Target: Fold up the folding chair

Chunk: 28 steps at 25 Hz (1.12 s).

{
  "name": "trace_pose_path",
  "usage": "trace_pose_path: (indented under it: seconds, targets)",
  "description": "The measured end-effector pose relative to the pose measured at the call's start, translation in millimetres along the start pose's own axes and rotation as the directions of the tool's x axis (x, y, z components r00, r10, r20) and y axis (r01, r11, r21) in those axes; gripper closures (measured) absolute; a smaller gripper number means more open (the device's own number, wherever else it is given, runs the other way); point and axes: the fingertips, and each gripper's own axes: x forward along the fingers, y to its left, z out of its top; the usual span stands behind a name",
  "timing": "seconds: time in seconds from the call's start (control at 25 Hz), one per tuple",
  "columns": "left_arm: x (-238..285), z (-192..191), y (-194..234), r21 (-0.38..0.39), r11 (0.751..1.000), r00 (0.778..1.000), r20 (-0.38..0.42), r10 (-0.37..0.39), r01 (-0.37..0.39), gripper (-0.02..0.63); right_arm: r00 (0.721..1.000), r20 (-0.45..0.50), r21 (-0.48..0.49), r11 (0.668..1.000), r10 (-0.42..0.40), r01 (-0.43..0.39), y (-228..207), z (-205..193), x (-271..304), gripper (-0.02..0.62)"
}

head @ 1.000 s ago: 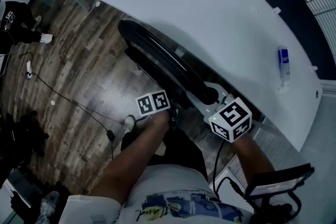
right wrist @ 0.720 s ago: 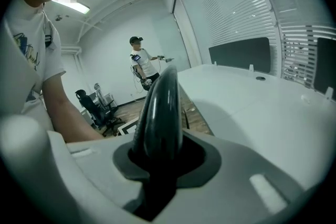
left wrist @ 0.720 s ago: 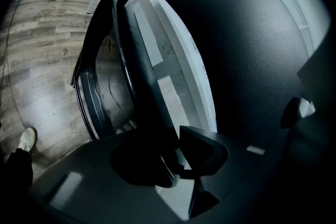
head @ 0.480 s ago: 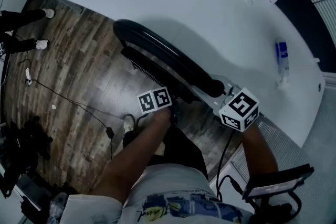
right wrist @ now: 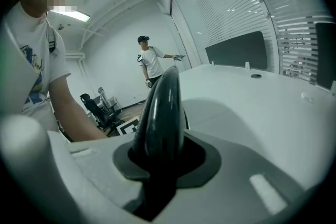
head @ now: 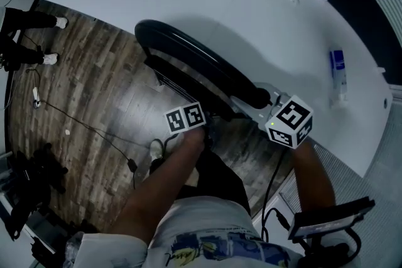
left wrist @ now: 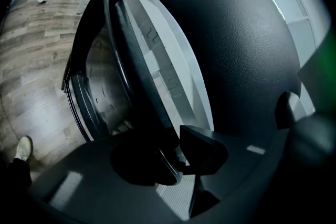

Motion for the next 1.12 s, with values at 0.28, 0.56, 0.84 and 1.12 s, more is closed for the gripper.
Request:
trace_pose_path:
  seconds: [0.28,0.56,0.84,1.12]
  targets:
    - [4,6,0,0.017,1.000,1.000,-0.014,-0.003,0.004,0.449,1.000,-0.003,0.005,1.000,0.012,-0.012,-9,3,3,0.514]
    - [7,13,2,0.026,0.999,0.999,-0.026,-0.026,0.026,0.436,1.000,-0.009,-0.025,1.000,0.015,-0.015,-18,8,10,0.514]
    - [8,19,3,0.057,0.997,0.998,-0.048,-0.048,0.051,0.428,0.999,-0.018,-0.050,0.998,0.032,-0.033,-25,13,16,0.514]
    - [10,20,3,0.123,0.990,0.994,-0.087,-0.061,0.071,0.419,1.000,-0.006,-0.050,0.999,0.006,-0.006,-31,13,16,0.503]
